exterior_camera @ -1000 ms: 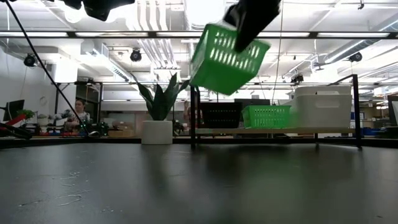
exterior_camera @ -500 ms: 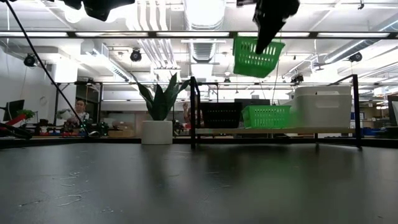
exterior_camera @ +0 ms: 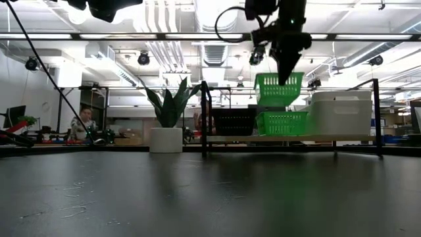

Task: Stack baskets on shelf by color
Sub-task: Stack the top green bin on the green bin on the shelf

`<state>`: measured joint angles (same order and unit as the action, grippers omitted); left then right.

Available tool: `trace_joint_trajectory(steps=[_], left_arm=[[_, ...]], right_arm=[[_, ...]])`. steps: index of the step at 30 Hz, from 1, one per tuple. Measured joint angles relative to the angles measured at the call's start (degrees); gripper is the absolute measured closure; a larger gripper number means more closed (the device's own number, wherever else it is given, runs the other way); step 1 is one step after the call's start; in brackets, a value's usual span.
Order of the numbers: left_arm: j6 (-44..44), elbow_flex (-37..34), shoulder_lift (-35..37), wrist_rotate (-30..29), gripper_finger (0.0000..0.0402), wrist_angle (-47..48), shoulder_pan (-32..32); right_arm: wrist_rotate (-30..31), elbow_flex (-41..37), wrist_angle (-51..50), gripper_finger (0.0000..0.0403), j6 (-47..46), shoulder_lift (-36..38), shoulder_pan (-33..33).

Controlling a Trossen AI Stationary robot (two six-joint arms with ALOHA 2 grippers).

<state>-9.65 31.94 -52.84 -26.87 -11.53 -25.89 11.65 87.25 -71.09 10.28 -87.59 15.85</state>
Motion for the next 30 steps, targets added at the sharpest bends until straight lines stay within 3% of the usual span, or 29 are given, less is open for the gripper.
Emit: trace_joint_trajectory(steps=[30], left_arm=[[0.0,0.0,0.0,0.0,0.0279,0.0,0.0]], right_arm=[[-0.1,-8.4,7.6,0.0394,6.4,0.1,3.7]])
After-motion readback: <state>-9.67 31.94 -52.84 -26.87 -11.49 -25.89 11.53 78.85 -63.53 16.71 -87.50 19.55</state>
